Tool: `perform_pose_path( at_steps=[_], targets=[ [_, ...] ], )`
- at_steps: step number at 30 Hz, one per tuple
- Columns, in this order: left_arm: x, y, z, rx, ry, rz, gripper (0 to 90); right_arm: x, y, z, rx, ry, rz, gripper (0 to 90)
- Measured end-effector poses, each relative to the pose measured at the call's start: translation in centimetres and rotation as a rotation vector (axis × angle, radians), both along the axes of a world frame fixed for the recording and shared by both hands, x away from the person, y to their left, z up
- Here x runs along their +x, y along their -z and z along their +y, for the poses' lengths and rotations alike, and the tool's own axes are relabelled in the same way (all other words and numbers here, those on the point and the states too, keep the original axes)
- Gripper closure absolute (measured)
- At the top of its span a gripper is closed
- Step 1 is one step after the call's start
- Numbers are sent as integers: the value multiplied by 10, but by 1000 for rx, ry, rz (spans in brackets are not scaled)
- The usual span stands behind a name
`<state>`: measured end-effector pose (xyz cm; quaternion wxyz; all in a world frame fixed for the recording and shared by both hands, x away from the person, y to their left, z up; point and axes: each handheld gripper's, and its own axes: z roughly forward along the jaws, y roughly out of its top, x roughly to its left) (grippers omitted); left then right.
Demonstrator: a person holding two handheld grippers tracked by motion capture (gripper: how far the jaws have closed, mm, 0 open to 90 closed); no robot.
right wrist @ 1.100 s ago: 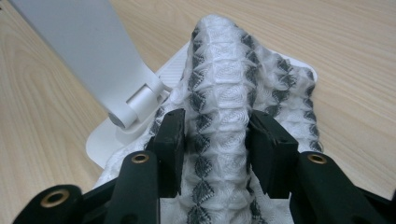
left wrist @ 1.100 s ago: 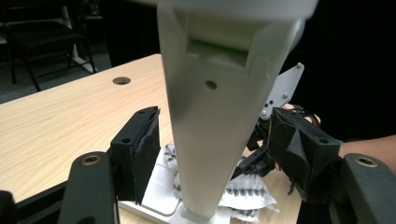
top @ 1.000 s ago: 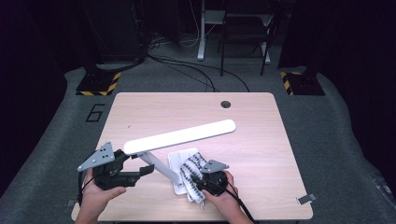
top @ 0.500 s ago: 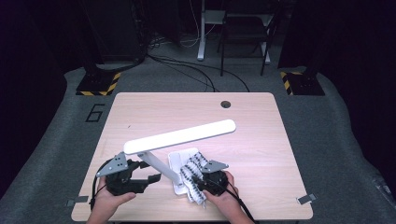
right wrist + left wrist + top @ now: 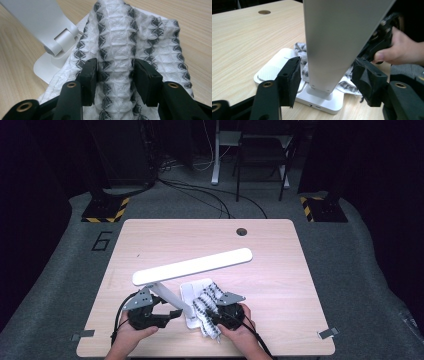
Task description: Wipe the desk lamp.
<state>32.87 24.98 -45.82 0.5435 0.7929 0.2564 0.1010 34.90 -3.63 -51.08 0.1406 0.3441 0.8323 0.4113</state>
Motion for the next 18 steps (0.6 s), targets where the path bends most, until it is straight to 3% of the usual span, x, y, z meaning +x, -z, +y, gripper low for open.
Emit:
perform_pose_path(
  at_steps=[5,9,18],
  targets=[
    [1,7,-5,-3,19,5,455,0,0,0,1,3,3,528],
    [2,14,-7,-16,3,-3,485,1,0,-1,1,2,3,523],
    [6,27,-12,-3,18,-14,486,2,1,-2,2,-2,4,514]
  ],
)
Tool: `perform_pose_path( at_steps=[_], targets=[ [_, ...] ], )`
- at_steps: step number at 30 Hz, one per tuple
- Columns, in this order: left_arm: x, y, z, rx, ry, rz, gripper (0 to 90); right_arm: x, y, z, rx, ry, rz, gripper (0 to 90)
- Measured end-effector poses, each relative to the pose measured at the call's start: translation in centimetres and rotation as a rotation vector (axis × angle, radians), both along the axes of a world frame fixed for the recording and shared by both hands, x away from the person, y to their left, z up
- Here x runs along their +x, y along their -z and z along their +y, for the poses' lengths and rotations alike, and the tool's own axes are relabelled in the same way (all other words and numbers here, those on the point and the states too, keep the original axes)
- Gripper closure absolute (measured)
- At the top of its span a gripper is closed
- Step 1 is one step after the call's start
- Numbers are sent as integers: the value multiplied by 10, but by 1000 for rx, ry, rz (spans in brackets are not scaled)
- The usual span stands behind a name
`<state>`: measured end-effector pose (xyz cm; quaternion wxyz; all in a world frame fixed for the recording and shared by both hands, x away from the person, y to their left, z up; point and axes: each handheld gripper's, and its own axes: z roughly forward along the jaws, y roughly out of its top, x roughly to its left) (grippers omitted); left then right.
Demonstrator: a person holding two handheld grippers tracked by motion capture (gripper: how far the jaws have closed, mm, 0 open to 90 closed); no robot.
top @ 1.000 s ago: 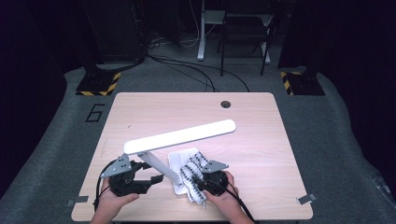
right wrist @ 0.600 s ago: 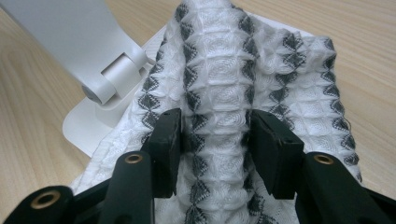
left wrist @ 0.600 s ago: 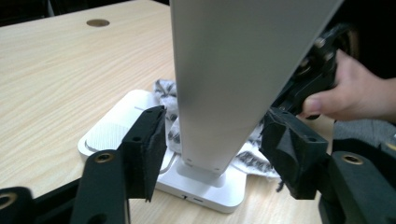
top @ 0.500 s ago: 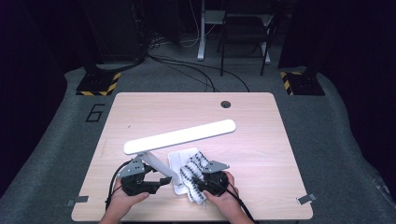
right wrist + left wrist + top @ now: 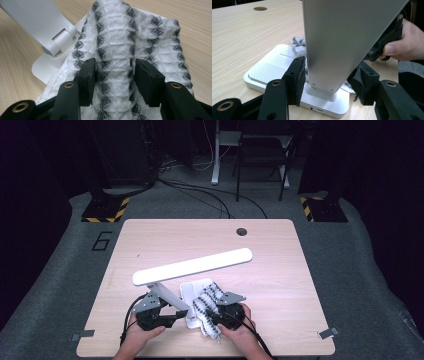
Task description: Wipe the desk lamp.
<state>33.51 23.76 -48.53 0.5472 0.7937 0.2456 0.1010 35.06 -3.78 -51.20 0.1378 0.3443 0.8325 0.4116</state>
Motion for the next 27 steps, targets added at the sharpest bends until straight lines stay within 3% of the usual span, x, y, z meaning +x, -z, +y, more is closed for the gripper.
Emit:
perform_pose_path(
  at_steps=[2,9,14,18,19,27],
  targets=[
    [0,3,-2,13,-2,-6,490,0,0,0,-3,-3,-5,512],
    [3,11,-6,-16,-3,14,510,1,0,0,1,-2,4,510],
    [4,14,-6,-24,4,6,508,1,1,0,7,1,1,507],
    [4,19,-10,22,1,14,513,2,1,0,9,0,-3,501],
    [4,19,-10,16,-3,16,518,2,2,0,8,0,-5,507],
    [2,19,-11,23,-14,10,526,1,-1,-2,5,-23,6,754]
  ],
)
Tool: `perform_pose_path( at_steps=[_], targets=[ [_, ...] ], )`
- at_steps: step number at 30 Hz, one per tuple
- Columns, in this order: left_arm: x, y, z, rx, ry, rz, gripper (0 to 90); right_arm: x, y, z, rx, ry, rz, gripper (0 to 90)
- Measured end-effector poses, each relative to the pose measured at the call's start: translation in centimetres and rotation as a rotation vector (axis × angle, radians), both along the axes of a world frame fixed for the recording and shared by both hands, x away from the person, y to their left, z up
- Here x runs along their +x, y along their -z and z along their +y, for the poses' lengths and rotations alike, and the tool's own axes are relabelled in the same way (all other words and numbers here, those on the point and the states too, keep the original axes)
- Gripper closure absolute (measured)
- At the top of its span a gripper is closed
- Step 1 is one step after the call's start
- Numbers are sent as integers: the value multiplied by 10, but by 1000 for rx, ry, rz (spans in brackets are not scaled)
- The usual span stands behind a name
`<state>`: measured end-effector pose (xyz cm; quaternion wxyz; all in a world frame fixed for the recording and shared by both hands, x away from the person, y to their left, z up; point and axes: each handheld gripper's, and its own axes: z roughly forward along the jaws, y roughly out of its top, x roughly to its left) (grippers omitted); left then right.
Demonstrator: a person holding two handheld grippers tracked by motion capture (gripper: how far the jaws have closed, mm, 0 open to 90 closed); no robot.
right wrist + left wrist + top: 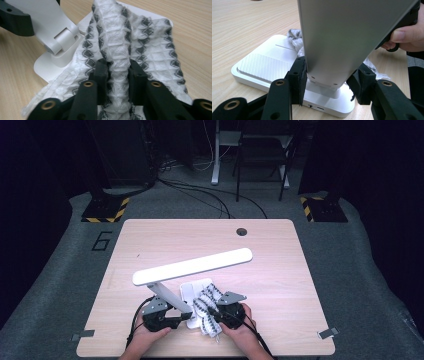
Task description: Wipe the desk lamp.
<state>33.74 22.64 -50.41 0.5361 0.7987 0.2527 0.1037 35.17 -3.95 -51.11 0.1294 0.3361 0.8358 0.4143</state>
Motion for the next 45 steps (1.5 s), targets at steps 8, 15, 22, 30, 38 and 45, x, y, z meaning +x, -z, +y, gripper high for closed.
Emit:
perform_pose_path(
  at_steps=[8,15,22,30,38,45],
  targets=[
    [0,1,-1,-2,-8,-7,528,-2,-22,-7,88,2,-33,797],
    [0,0,-1,4,-8,-6,528,-8,-53,-7,144,-15,-106,798],
    [0,0,-1,3,-9,-4,528,-19,-70,4,179,-16,-206,793],
    [-1,-1,-1,18,-1,-6,529,-25,-84,26,249,-71,-224,790],
    [0,-1,-1,21,-8,-15,529,-24,-91,36,351,-123,-212,789],
    [-1,-2,-2,20,-13,-2,530,-28,-90,47,345,-128,-255,789]
  ],
)
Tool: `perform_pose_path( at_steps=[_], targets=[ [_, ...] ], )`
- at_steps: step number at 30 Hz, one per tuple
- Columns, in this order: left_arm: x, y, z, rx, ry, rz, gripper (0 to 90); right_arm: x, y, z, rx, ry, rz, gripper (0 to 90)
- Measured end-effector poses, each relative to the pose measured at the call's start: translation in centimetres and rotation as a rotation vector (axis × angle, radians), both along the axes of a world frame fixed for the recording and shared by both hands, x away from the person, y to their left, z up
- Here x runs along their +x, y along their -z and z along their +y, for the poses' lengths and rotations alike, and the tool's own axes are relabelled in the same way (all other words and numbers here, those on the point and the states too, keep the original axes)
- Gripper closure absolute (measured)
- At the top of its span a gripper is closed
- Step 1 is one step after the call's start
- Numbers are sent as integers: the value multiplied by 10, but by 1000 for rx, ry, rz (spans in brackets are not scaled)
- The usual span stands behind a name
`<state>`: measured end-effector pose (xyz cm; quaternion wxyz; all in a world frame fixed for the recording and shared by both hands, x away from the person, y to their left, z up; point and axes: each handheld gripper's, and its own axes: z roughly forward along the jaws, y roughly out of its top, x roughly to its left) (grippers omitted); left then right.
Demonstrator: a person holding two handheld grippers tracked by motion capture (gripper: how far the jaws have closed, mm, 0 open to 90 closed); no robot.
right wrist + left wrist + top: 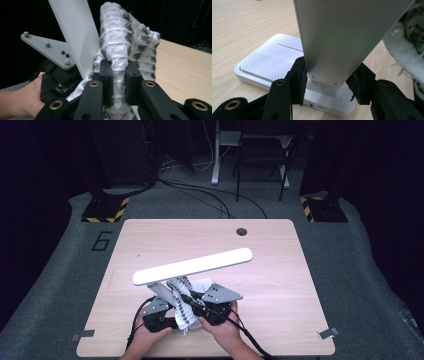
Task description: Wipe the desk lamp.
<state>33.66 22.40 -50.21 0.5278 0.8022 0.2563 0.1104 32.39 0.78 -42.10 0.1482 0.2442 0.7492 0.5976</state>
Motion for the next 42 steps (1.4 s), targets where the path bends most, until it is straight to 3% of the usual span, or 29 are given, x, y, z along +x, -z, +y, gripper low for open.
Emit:
perform_pose_path(
  at_steps=[5,19,24,30,33,40,42],
  targets=[
    [0,-1,0,6,0,-7,531,-4,-6,4,19,10,-51,789],
    [1,-1,-2,-3,1,7,531,-12,-31,15,58,-5,-112,788],
    [7,-3,-4,8,28,11,531,-11,-32,14,43,-10,-108,783],
    [13,-1,-9,-4,50,11,531,-5,-19,3,-1,18,-79,783],
    [15,-4,-12,17,54,8,531,-4,-15,-1,-3,23,-68,784],
    [16,-6,-12,37,91,32,532,-7,-22,-2,0,18,-94,783],
    [17,-7,-12,45,90,8,532,-9,-25,0,4,17,-99,784]
  ],
)
